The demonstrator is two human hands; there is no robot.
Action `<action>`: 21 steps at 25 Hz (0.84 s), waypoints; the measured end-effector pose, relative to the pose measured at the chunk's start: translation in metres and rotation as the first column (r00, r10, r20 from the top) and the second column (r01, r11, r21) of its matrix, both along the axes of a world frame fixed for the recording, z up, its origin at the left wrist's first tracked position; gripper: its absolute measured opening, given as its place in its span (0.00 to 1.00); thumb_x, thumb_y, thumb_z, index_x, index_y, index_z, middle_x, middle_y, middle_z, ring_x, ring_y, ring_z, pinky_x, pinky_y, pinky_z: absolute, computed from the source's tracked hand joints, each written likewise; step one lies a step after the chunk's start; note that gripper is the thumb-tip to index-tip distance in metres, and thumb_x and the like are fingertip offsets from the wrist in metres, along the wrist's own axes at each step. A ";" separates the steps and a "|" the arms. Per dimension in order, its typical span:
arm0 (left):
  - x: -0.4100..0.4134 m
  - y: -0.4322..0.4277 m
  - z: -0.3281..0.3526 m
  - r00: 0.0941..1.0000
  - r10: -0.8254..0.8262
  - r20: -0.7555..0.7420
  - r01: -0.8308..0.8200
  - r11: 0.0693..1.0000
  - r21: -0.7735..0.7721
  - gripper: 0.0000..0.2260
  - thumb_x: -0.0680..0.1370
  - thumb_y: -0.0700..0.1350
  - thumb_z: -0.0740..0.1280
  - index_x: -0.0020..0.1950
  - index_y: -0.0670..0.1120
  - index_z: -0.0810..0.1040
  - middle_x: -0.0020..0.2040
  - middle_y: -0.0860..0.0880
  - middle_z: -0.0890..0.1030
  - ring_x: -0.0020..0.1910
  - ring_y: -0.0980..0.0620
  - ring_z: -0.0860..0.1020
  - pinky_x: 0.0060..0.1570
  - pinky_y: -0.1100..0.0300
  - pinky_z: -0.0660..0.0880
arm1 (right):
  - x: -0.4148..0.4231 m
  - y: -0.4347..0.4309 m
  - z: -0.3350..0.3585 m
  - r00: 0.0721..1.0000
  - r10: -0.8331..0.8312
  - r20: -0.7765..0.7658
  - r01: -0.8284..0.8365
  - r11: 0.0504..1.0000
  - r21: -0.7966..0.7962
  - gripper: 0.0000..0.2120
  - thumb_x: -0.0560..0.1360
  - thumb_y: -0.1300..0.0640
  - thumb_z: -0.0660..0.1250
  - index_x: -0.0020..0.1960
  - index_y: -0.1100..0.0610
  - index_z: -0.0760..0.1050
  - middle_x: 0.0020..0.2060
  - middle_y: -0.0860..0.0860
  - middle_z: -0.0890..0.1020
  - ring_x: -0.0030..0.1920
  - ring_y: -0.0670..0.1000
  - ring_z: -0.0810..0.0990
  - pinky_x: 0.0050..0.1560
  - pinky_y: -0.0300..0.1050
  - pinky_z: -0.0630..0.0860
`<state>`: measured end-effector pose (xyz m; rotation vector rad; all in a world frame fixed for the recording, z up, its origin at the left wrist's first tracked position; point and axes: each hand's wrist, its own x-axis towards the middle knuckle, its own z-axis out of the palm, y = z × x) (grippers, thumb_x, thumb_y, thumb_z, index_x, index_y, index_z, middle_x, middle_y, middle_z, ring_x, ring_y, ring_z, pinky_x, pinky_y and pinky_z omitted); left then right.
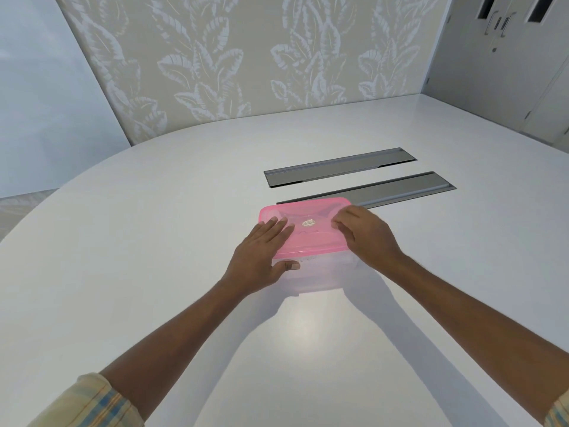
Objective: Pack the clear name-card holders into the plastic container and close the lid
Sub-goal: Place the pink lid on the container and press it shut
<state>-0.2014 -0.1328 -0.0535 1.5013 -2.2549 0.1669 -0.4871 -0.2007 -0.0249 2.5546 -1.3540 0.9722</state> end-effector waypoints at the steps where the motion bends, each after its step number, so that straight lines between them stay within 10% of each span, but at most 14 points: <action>1: -0.001 0.002 -0.001 1.000 0.001 -0.009 -0.001 1.000 0.001 0.38 0.80 0.68 0.65 0.83 0.48 0.67 0.83 0.48 0.67 0.84 0.47 0.64 0.83 0.46 0.61 | -0.006 0.007 -0.005 0.999 0.039 -0.002 -0.039 0.999 0.026 0.08 0.84 0.54 0.66 0.57 0.54 0.83 0.57 0.47 0.84 0.59 0.53 0.82 0.52 0.52 0.82; 3: -0.002 0.003 -0.002 1.000 0.009 -0.013 -0.009 1.000 -0.001 0.36 0.80 0.66 0.65 0.83 0.48 0.67 0.83 0.47 0.67 0.84 0.46 0.64 0.83 0.46 0.61 | -0.025 0.018 -0.011 0.996 0.091 0.015 -0.092 0.985 0.143 0.17 0.85 0.46 0.63 0.70 0.50 0.79 0.72 0.43 0.78 0.74 0.44 0.73 0.69 0.43 0.76; 6: -0.004 0.003 -0.003 1.000 0.013 -0.003 -0.013 1.000 -0.018 0.35 0.81 0.66 0.65 0.83 0.47 0.68 0.83 0.47 0.67 0.83 0.46 0.64 0.83 0.45 0.61 | -0.052 0.028 -0.013 0.971 0.142 -0.191 -0.119 0.985 0.127 0.29 0.83 0.40 0.62 0.81 0.49 0.65 0.82 0.41 0.63 0.81 0.39 0.57 0.66 0.34 0.70; 12: -0.006 0.003 -0.004 1.000 0.010 -0.017 -0.011 0.998 -0.062 0.36 0.81 0.68 0.61 0.81 0.46 0.70 0.82 0.47 0.70 0.82 0.45 0.67 0.83 0.46 0.62 | -0.060 0.028 -0.022 0.972 0.083 -0.221 -0.118 0.981 -0.152 0.25 0.78 0.64 0.73 0.74 0.60 0.75 0.75 0.54 0.75 0.75 0.52 0.74 0.54 0.48 0.83; 21: -0.009 0.001 -0.007 0.999 0.034 -0.034 -0.036 0.998 -0.046 0.35 0.80 0.69 0.63 0.81 0.49 0.71 0.81 0.48 0.71 0.82 0.46 0.67 0.82 0.45 0.62 | -0.063 0.019 -0.031 0.965 0.123 -0.231 -0.187 0.942 -0.280 0.21 0.77 0.66 0.74 0.69 0.63 0.80 0.69 0.57 0.80 0.70 0.55 0.79 0.54 0.49 0.84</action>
